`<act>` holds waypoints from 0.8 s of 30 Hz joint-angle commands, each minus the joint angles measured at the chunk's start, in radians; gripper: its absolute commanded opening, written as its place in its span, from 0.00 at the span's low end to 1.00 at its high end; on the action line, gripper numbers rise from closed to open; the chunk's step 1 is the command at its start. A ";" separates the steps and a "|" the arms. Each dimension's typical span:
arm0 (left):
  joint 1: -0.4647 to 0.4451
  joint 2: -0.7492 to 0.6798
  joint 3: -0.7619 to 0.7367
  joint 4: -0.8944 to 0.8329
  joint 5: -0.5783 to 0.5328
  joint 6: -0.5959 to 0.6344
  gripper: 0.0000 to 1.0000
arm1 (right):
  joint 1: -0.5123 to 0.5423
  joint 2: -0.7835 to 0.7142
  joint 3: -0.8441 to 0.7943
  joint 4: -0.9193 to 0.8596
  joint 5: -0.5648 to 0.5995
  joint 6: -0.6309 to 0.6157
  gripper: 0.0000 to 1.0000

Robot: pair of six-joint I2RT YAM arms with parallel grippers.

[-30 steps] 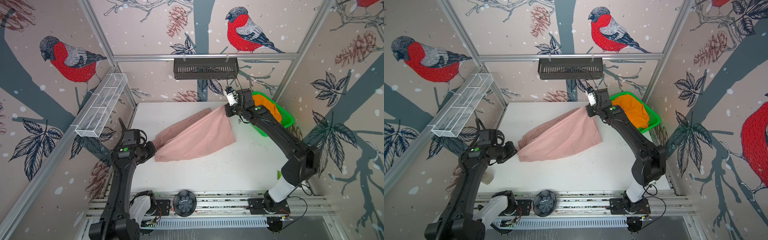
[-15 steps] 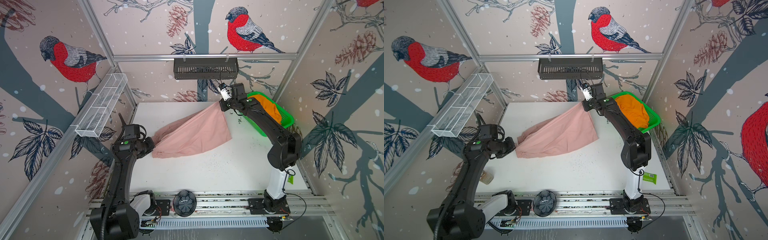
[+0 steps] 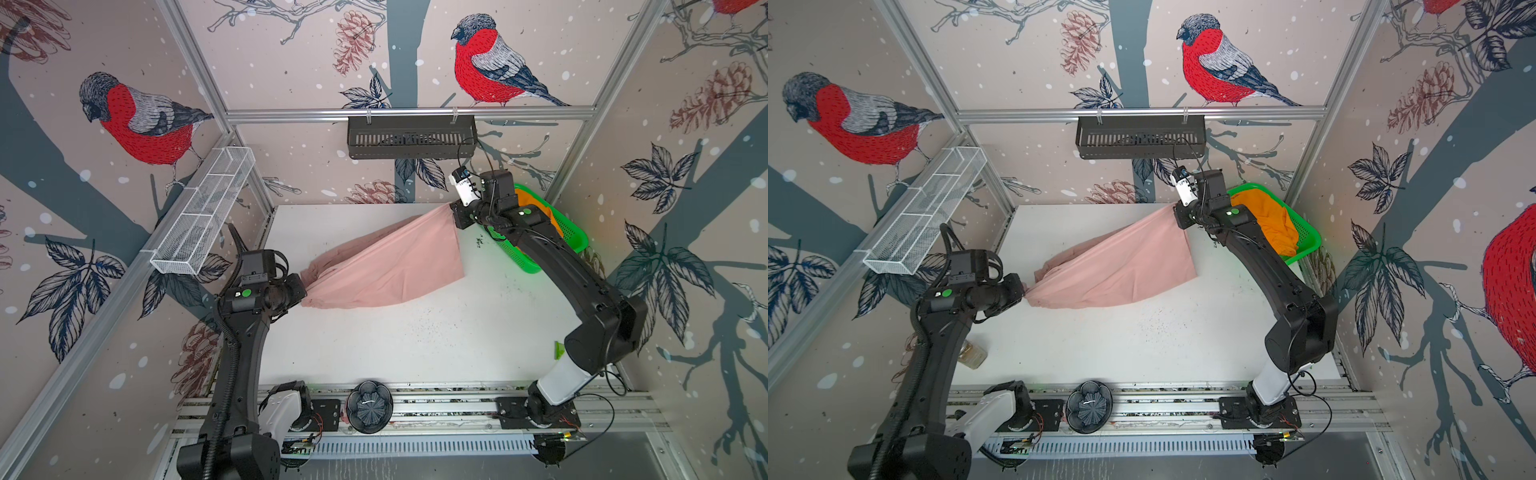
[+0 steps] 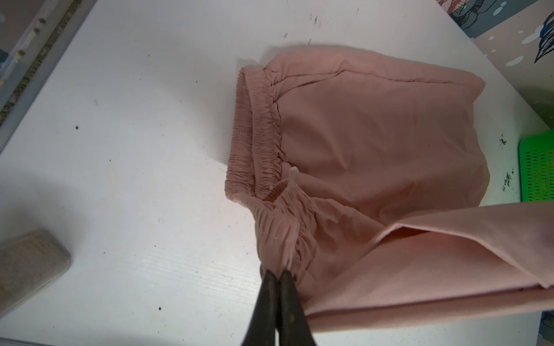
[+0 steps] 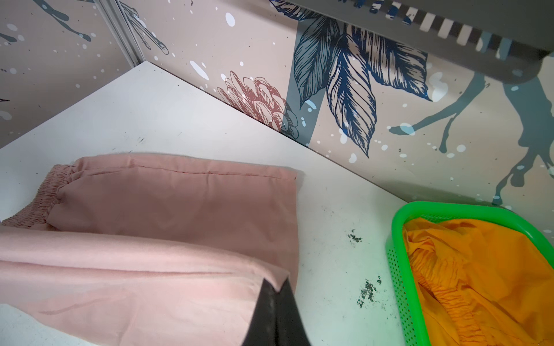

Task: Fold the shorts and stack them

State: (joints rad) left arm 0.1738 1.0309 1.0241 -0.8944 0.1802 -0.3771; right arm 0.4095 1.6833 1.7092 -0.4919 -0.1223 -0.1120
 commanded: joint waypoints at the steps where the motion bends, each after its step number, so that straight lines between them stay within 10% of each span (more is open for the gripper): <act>1: 0.014 0.061 0.019 0.009 -0.083 0.021 0.00 | -0.008 0.050 0.059 0.062 0.065 -0.021 0.00; 24: 0.050 0.542 0.124 0.300 -0.132 -0.059 0.06 | -0.047 0.704 0.567 0.122 -0.118 -0.010 0.02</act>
State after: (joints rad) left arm 0.2146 1.5314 1.1156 -0.6086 0.1295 -0.4278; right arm 0.3725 2.3585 2.2646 -0.4667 -0.2741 -0.1520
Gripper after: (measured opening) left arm 0.058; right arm 0.047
